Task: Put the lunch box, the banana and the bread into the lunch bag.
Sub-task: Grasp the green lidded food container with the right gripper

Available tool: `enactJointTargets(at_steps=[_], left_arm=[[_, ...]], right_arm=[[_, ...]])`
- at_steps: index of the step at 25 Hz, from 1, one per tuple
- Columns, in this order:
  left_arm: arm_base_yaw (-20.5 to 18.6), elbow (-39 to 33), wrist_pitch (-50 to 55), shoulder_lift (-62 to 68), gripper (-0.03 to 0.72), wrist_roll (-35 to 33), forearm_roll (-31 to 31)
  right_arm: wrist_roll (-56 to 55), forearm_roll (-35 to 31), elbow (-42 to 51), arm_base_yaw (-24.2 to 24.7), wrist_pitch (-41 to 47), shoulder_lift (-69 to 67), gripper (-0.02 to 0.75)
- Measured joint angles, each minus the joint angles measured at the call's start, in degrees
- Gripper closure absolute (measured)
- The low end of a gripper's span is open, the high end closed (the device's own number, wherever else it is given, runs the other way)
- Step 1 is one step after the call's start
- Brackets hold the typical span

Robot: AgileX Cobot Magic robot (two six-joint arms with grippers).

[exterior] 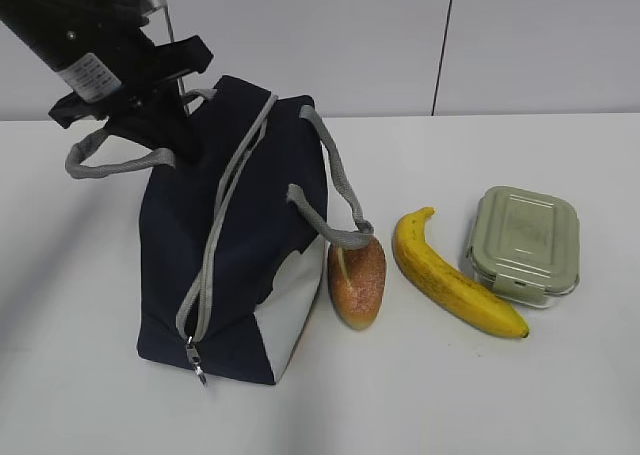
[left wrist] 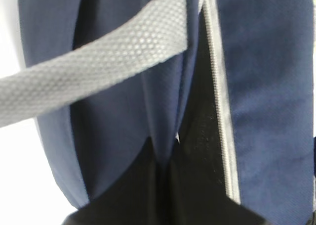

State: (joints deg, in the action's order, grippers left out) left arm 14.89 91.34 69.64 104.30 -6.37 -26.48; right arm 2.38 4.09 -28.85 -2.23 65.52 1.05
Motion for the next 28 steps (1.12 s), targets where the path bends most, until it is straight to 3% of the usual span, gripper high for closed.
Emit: enactJointTargets(at_steps=[16,22,28], left_arm=[[0.0,0.0,0.4,0.0,0.687,0.0,-0.9],[0.0,0.0,0.4,0.0,0.687,0.0,0.0],[0.0,0.0,0.4,0.0,0.688,0.0,0.1]], right_arm=[[0.9,0.0,-0.3,0.0,-0.6,-0.9,0.177],[-8.9,2.8,-0.9,0.0,-3.4,-18.7,0.177],[-12.2,-4.1,-1.1,0.0,-15.4,-39.4,0.177]])
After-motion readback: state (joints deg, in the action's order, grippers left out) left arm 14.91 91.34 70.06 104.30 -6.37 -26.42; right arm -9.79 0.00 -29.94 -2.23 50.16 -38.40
